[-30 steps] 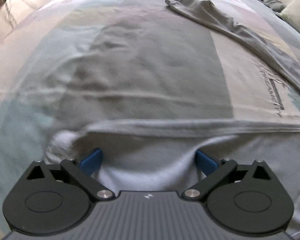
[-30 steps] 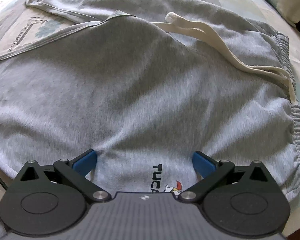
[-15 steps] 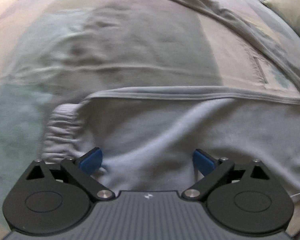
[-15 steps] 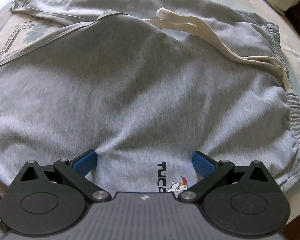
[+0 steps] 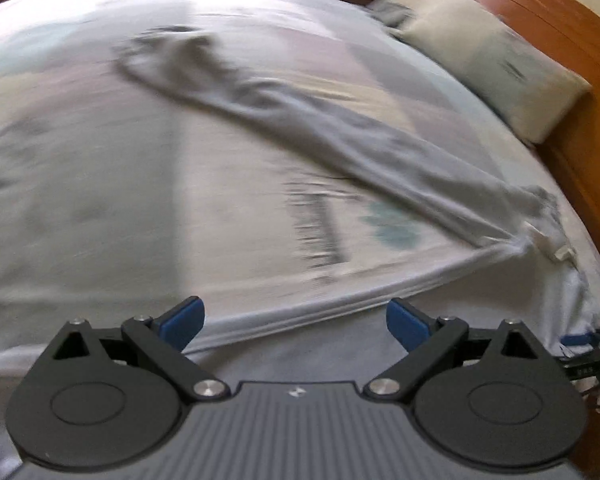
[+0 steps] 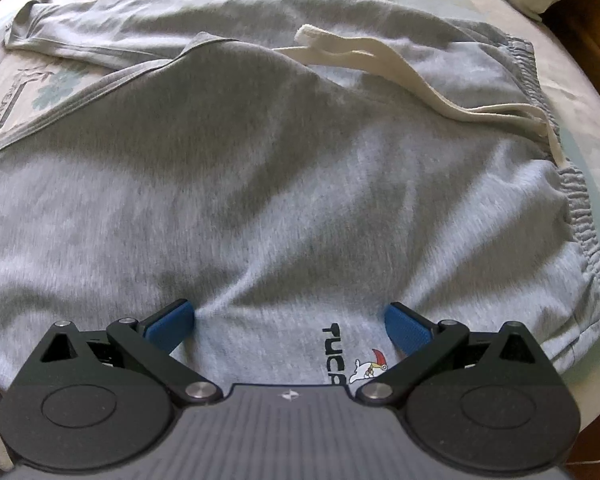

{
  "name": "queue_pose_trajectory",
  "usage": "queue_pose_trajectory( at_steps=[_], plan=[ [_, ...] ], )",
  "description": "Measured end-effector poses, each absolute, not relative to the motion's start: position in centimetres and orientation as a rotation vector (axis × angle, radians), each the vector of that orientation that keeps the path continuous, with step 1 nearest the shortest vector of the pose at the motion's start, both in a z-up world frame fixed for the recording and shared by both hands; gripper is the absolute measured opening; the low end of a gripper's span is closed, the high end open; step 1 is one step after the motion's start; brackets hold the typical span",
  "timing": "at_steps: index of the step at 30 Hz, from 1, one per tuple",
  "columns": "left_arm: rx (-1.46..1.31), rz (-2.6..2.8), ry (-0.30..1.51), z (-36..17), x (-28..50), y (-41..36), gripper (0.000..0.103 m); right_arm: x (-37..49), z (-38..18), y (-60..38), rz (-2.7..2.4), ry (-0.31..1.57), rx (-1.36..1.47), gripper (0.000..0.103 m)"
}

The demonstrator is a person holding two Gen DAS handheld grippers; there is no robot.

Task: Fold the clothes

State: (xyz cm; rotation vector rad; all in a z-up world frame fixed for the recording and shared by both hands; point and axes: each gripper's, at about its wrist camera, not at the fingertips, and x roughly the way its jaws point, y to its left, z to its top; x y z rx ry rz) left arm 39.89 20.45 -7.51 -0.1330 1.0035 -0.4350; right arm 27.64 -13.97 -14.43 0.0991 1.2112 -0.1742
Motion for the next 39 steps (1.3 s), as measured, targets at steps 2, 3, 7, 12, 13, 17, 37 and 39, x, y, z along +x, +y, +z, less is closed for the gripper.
queue_pose_trajectory(
  at_steps=[2, 3, 7, 12, 13, 17, 37, 39],
  plan=[
    [-0.113, -0.485, 1.010, -8.1, 40.3, 17.7, 0.097, 26.9, -14.3, -14.4, -0.161, 1.191, 0.096, 0.103],
    [-0.095, -0.498, 1.018, -8.4, 40.4, 16.8, 0.097, 26.1, -14.1, -14.9, -0.153, 1.180, 0.093, 0.103],
    [0.019, -0.430, 1.121, -10.5, 39.8, 14.7, 0.096, 23.8, -13.2, -16.2, -0.117, 1.153, 0.075, 0.103],
    [0.000, -0.352, 1.161, -9.0, 40.3, 13.0, 0.096, 24.9, -11.7, -18.3, 0.007, 1.263, 0.091, 0.103],
    [-0.005, -0.341, 1.158, -8.5, 40.6, 12.4, 0.096, 25.1, -11.2, -19.0, 0.043, 1.268, 0.113, 0.103],
    [0.014, -0.312, 1.129, -6.7, 41.9, 9.5, 0.097, 26.2, -8.7, -22.1, 0.157, 1.225, 0.142, 0.103],
    [0.114, -0.223, 0.995, -6.0, 51.3, 2.5, 0.097, 41.2, -8.5, -25.1, 0.308, 1.007, 0.110, 0.103],
    [0.131, -0.232, 0.960, -5.9, 53.1, 2.5, 0.098, 41.3, -8.6, -24.2, 0.321, 1.007, 0.122, 0.103]
  ],
)
